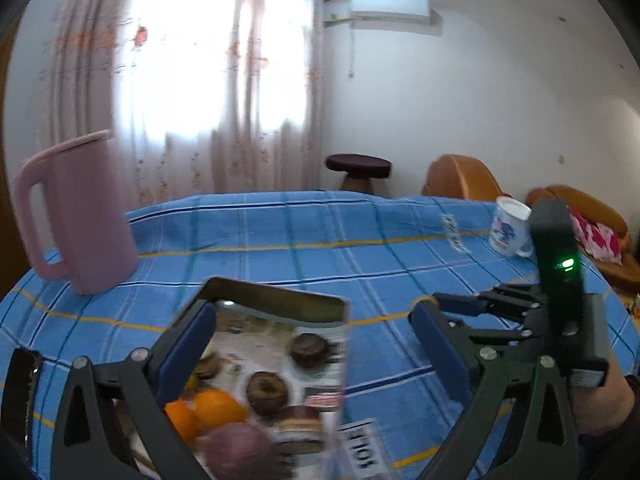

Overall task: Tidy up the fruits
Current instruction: 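Lift both grippers from the tin and move them to the remaining fruits, then grasp the yellow-green fruit with the right gripper while the left gripper grasps the orange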

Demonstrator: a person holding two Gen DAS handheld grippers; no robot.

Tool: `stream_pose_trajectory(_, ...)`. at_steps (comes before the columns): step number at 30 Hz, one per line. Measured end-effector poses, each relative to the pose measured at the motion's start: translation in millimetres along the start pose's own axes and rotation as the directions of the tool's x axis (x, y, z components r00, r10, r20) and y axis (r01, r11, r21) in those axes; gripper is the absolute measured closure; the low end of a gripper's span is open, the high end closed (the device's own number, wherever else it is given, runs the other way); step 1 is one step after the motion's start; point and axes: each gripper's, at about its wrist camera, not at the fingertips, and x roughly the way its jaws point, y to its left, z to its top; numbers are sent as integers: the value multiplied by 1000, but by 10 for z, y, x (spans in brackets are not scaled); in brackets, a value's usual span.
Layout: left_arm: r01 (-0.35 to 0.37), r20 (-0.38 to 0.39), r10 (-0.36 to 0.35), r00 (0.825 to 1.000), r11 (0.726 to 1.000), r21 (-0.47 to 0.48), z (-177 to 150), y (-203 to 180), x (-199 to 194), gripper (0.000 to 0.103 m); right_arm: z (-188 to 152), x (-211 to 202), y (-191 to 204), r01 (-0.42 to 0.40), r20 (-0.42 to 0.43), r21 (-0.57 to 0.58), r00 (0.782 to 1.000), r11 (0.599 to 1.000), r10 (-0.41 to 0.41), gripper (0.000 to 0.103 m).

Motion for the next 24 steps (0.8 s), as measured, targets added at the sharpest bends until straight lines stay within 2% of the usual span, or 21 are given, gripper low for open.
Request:
stream_pose_trajectory(3, 25, -32, -24, 999, 999, 47, -2, -264, 139, 2, -125, -96, -202, 73, -1, 37, 997, 997, -73, 72)
stream_pose_trajectory(6, 53, -77, -48, 996, 997, 63, -13, -458, 311, 2, -222, -198, -423, 88, -6, 97, 996, 991, -88, 72)
stream_pose_trajectory(9, 65, -121, -56, 991, 995, 79, -53, -655, 499, 2, -279, -271, -554, 142, -9, 103, 990, 985, -142, 72)
stream_pose_trajectory(13, 100, -184, -80, 980, 989, 105, -125, -881, 703, 4, -313, -314, -771, 131, -11, 168, 991, 977, -131, 72)
stream_pose_trajectory(17, 145, -285, -110, 952, 984, 105, -200, -1003, 952, 21, -331, -339, -824, 115, -3, 189, 993, 975, -116, 72)
stream_pose_trajectory(21, 166, -331, -122, 936, 980, 109, -203, -1070, 1067, 29, -319, -324, -758, 113, 1, 169, 993, 979, -115, 72)
stream_pose_trajectory(23, 201, -382, -154, 911, 976, 84, -230, -1064, 1157, 59, -318, -330, -756, 105, 5, 167, 994, 980, -107, 72)
stream_pose_trajectory(24, 206, -390, -162, 907, 976, 73, -243, -1045, 1167, 61, -322, -343, -763, 102, 8, 169, 994, 980, -105, 72)
